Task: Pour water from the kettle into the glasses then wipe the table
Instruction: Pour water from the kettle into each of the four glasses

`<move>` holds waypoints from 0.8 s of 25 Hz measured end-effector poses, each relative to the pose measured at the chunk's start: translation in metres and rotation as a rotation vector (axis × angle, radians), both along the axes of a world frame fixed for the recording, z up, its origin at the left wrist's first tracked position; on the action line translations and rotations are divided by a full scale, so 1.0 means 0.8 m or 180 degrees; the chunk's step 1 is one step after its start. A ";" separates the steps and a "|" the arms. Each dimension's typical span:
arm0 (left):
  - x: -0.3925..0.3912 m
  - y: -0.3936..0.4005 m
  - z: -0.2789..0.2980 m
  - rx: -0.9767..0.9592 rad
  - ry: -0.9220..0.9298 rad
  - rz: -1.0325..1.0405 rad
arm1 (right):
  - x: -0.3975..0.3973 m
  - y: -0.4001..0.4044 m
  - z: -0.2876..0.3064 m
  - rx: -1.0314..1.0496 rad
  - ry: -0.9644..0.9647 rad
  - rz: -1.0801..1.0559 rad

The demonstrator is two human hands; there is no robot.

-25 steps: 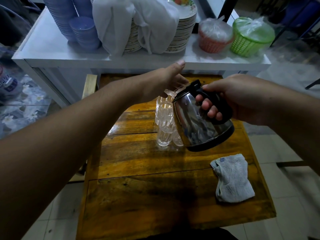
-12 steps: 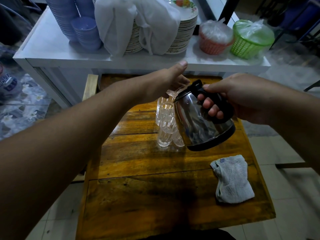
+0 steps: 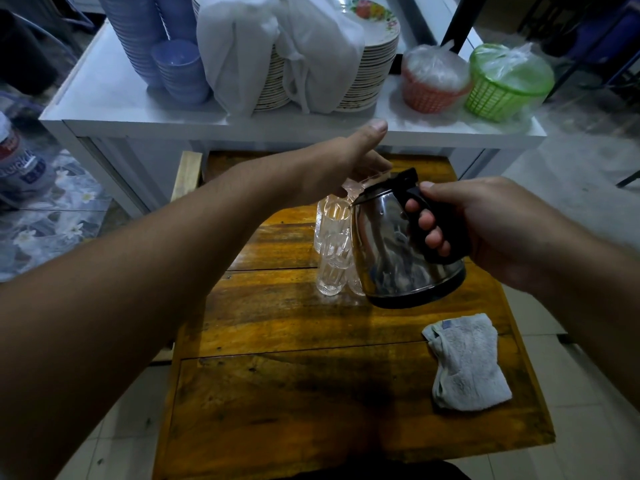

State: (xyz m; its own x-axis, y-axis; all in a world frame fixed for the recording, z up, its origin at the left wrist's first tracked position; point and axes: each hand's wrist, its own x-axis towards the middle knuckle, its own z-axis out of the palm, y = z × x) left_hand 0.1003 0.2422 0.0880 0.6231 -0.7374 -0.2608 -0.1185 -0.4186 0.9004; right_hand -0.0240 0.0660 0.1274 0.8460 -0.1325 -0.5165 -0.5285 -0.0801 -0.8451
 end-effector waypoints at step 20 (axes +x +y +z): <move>-0.028 -0.007 0.036 0.0043 -0.0075 -0.0029 | -0.070 0.014 -0.051 0.0493 -0.0952 -0.0588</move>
State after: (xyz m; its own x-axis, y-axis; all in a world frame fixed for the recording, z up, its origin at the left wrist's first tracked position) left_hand 0.0779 0.2366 0.1166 0.6225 -0.7396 -0.2562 -0.1434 -0.4295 0.8916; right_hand -0.0796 0.0768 0.0867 0.9315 -0.2366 -0.2763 -0.2503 0.1340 -0.9588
